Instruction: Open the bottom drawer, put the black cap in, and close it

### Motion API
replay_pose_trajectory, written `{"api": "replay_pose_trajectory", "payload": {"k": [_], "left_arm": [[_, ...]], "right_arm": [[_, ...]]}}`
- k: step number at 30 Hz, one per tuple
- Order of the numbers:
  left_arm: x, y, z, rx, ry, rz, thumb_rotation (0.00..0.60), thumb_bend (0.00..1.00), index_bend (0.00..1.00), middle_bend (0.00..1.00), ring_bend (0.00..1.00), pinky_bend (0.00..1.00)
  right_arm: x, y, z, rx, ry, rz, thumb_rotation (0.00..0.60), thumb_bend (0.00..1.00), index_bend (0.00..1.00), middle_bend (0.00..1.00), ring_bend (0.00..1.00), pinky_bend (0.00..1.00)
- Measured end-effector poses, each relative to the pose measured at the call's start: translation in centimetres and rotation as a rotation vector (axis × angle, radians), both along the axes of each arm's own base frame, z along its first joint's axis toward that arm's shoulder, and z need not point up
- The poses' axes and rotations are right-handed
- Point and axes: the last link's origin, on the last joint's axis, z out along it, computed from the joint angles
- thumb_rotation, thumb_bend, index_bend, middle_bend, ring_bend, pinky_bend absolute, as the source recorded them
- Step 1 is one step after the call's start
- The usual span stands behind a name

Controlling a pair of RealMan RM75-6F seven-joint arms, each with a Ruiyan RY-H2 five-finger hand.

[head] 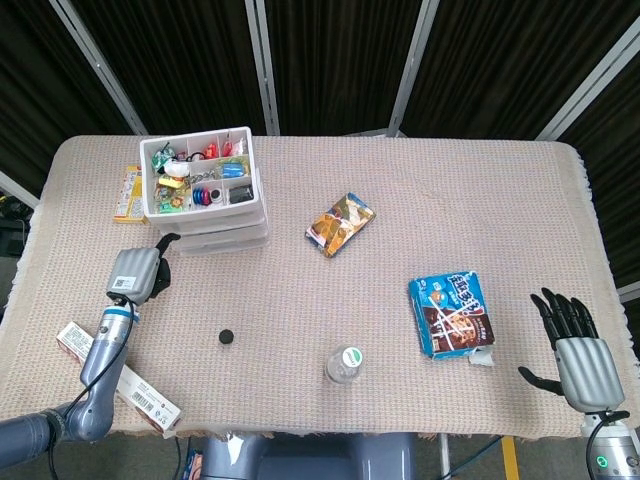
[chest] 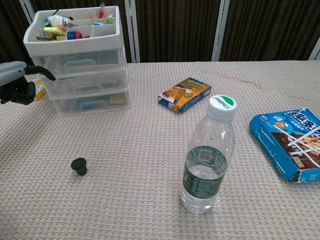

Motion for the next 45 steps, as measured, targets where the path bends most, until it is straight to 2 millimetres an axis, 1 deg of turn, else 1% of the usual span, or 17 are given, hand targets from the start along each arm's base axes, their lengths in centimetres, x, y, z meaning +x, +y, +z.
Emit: {"api": "replay_pose_trajectory", "payload": {"k": [5, 8, 14, 18, 21, 22, 27, 35, 45], "left_arm": [[-0.3, 0.1, -0.5, -0.013, -0.005, 0.024, 0.600, 0.93, 0.20, 0.92, 0.86, 0.77], [-0.4, 0.3, -0.7, -0.014, -0.009, 0.037, 0.600, 0.93, 0.23, 0.92, 0.86, 0.77], [-0.3, 0.4, -0.6, -0.016, -0.024, 0.048, 0.600, 0.93, 0.47, 0.92, 0.86, 0.77], [0.0, 0.4, -0.5, -0.019, -0.058, 0.066, 0.600, 0.93, 0.69, 0.92, 0.86, 0.77], [0.3, 0.6, 0.0, -0.013, -0.080, 0.072, 0.600, 0.94, 0.82, 0.93, 0.86, 0.77], [0.3, 0.6, 0.1, -0.009, -0.081, 0.069, 0.600, 0.94, 0.84, 0.93, 0.86, 0.77], [0.4, 0.8, 0.6, 0.006, -0.086, 0.067, 0.600, 0.94, 0.88, 0.93, 0.86, 0.77], [0.5, 0.9, 1.0, 0.011, -0.098, 0.066, 0.600, 0.94, 0.87, 0.92, 0.86, 0.77], [1.3, 0.1, 1.5, 0.012, -0.129, 0.025, 0.600, 0.93, 0.86, 0.92, 0.86, 0.76]], "right_arm": [[0.0, 0.0, 0.0, 0.000, 0.002, -0.001, 0.600, 0.00, 0.04, 0.00, 0.00, 0.00], [0.0, 0.0, 0.0, 0.000, 0.002, -0.001, 0.600, 0.00, 0.04, 0.00, 0.00, 0.00], [0.0, 0.0, 0.0, 0.002, 0.000, -0.002, 0.600, 0.00, 0.04, 0.00, 0.00, 0.00], [0.0, 0.0, 0.0, 0.001, 0.000, -0.002, 0.600, 0.00, 0.04, 0.00, 0.00, 0.00], [0.0, 0.0, 0.0, 0.000, 0.001, -0.001, 0.600, 0.00, 0.04, 0.00, 0.00, 0.00], [0.0, 0.0, 0.0, 0.000, 0.001, -0.001, 0.600, 0.00, 0.04, 0.00, 0.00, 0.00], [0.0, 0.0, 0.0, 0.000, -0.001, -0.003, 0.600, 0.00, 0.04, 0.00, 0.00, 0.00], [0.0, 0.0, 0.0, -0.001, -0.002, -0.004, 0.600, 0.00, 0.04, 0.00, 0.00, 0.00], [0.0, 0.0, 0.0, -0.002, -0.001, -0.007, 0.600, 0.00, 0.04, 0.00, 0.00, 0.00]]}}
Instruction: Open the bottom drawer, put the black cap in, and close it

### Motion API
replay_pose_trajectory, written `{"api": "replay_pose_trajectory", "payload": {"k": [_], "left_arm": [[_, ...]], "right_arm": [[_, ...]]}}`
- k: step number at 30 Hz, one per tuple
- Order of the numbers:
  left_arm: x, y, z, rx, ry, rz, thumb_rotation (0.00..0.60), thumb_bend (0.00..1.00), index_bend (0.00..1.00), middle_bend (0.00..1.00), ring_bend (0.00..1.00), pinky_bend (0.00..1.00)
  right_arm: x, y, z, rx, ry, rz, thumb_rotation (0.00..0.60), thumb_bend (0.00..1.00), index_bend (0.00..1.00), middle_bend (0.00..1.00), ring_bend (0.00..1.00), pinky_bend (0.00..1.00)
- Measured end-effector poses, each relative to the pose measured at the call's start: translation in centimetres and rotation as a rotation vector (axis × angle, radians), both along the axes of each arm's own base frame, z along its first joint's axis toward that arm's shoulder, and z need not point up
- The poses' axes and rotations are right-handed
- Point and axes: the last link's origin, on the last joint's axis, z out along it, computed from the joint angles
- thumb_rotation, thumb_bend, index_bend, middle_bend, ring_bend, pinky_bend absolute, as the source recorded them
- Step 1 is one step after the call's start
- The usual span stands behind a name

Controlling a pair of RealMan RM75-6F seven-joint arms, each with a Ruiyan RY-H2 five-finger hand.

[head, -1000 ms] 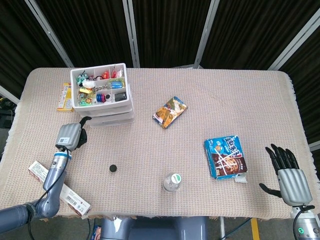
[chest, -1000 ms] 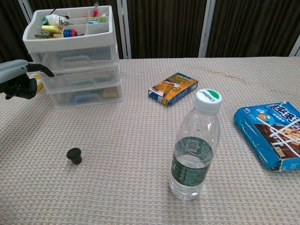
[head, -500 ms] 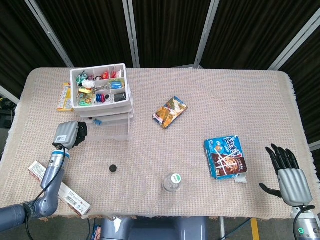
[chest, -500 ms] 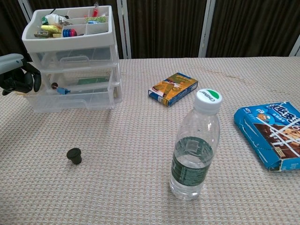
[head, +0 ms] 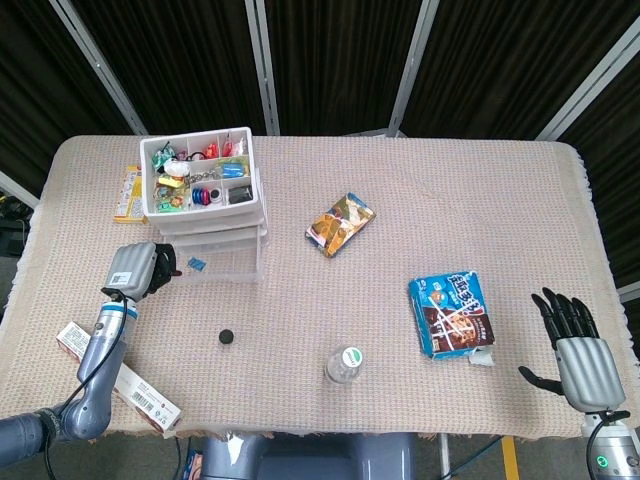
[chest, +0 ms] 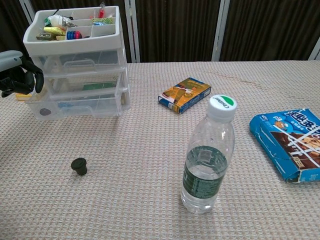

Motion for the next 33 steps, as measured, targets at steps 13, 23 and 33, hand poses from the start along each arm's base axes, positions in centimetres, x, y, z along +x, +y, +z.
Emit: {"api": "replay_pose_trajectory", "payload": {"k": [13, 23, 33], "left_arm": [[2.1, -5.2, 0.7, -0.038, 0.191, -0.374, 0.600, 0.24, 0.39, 0.45, 0.49, 0.51], [2.2, -10.7, 0.4, -0.159, 0.354, -0.533, 0.600, 0.15, 0.23, 0.32, 0.37, 0.49], [2.1, -11.1, -1.6, -0.249, 0.444, -0.513, 0.600, 0.21, 0.39, 0.80, 0.78, 0.72]], "right_arm": [[0.0, 0.0, 0.0, -0.001, 0.001, -0.004, 0.600, 0.00, 0.04, 0.00, 0.00, 0.00], [0.0, 0.0, 0.0, -0.003, 0.004, -0.009, 0.600, 0.00, 0.04, 0.00, 0.00, 0.00], [0.0, -0.1, 0.0, -0.001, 0.006, -0.010, 0.600, 0.00, 0.04, 0.00, 0.00, 0.00]]}}
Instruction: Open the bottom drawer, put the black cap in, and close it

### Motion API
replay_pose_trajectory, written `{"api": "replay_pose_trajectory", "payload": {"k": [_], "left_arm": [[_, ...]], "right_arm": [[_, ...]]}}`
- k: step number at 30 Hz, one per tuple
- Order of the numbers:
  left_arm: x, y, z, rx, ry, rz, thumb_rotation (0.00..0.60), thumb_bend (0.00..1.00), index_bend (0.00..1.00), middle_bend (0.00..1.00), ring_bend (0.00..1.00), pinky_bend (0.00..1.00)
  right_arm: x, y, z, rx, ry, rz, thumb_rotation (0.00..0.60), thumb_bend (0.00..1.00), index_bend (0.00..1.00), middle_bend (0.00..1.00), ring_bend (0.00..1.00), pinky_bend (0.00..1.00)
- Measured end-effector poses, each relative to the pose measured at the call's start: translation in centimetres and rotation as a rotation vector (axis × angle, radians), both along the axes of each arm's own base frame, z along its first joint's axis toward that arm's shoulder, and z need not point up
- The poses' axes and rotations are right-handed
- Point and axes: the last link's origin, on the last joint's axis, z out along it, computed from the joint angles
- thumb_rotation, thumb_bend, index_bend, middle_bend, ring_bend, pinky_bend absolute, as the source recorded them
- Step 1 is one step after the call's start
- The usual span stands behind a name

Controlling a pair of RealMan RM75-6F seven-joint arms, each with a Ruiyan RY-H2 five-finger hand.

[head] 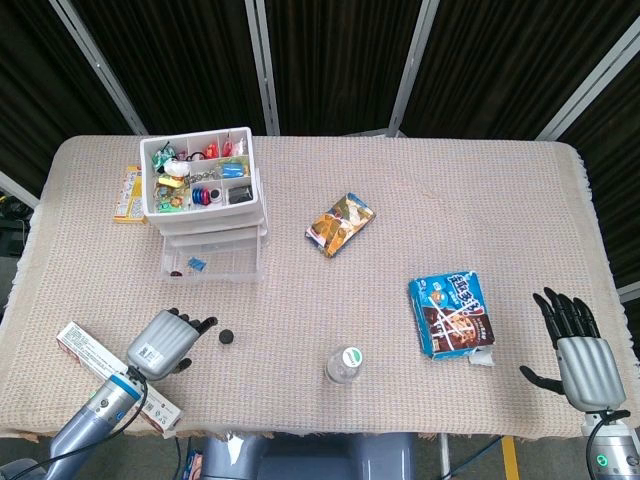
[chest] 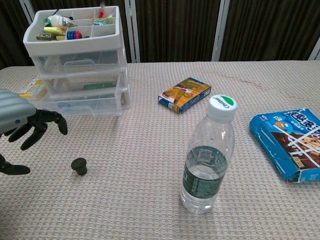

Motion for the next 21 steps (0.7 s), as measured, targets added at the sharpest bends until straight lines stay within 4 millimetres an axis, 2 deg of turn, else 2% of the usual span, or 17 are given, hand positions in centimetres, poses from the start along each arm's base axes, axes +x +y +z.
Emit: {"api": "replay_pose_trajectory", "payload": {"k": [4, 7, 13, 21], "left_arm": [[0.1, 0.7, -1.2, -0.007, -0.001, 0.023, 0.600, 0.24, 0.45, 0.89, 0.84, 0.76], [0.1, 1.3, -2.2, -0.014, -0.001, 0.045, 0.600, 0.26, 0.48, 0.91, 0.86, 0.77], [0.2, 2.1, -3.9, -0.025, 0.014, 0.076, 0.600, 0.36, 0.48, 0.92, 0.86, 0.78], [0.6, 2.7, -4.5, -0.017, 0.041, 0.071, 0.600, 0.36, 0.42, 0.92, 0.86, 0.78]], "right_arm": [[0.0, 0.0, 0.0, 0.000, -0.001, 0.000, 0.600, 0.00, 0.04, 0.00, 0.00, 0.00], [0.0, 0.0, 0.0, 0.001, -0.001, -0.001, 0.600, 0.00, 0.04, 0.00, 0.00, 0.00], [0.0, 0.0, 0.0, 0.001, -0.002, 0.000, 0.600, 0.00, 0.04, 0.00, 0.00, 0.00], [0.0, 0.0, 0.1, 0.001, -0.004, 0.001, 0.600, 0.00, 0.04, 0.00, 0.00, 0.00]]}}
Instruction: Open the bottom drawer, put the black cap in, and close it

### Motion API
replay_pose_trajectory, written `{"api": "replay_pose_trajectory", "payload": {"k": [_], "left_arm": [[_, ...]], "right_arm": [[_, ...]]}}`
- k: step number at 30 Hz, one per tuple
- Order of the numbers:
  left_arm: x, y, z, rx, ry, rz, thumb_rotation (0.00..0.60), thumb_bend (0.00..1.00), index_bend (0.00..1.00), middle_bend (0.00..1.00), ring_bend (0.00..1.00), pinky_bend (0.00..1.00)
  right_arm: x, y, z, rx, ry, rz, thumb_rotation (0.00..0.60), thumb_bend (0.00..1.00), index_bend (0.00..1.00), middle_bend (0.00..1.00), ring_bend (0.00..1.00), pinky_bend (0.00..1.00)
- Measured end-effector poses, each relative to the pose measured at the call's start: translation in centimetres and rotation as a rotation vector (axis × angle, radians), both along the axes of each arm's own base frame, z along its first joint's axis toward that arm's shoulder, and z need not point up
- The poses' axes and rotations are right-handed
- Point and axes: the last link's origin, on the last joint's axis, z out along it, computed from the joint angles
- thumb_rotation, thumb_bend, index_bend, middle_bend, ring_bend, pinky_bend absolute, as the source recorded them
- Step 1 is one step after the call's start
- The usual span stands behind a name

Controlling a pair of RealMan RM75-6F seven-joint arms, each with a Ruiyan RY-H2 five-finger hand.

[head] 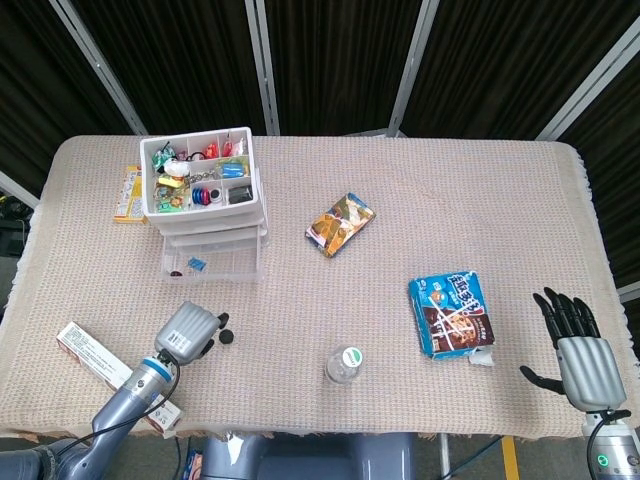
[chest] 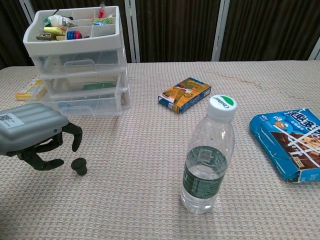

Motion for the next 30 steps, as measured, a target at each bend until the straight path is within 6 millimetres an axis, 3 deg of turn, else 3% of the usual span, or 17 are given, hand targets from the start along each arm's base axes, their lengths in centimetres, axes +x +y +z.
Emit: {"api": "replay_pose_trajectory", "payload": {"k": [11, 30], "left_arm": [[0.3, 0.3, 0.0, -0.023, 0.025, 0.013, 0.600, 0.32, 0.35, 0.92, 0.86, 0.78], [0.5, 0.6, -1.2, -0.043, 0.054, 0.027, 0.600, 0.30, 0.41, 0.92, 0.86, 0.78]], "right_arm": [[0.0, 0.0, 0.0, 0.000, 0.001, -0.001, 0.600, 0.00, 0.04, 0.00, 0.00, 0.00], [0.0, 0.0, 0.0, -0.003, 0.005, 0.002, 0.600, 0.00, 0.04, 0.00, 0.00, 0.00]]}}
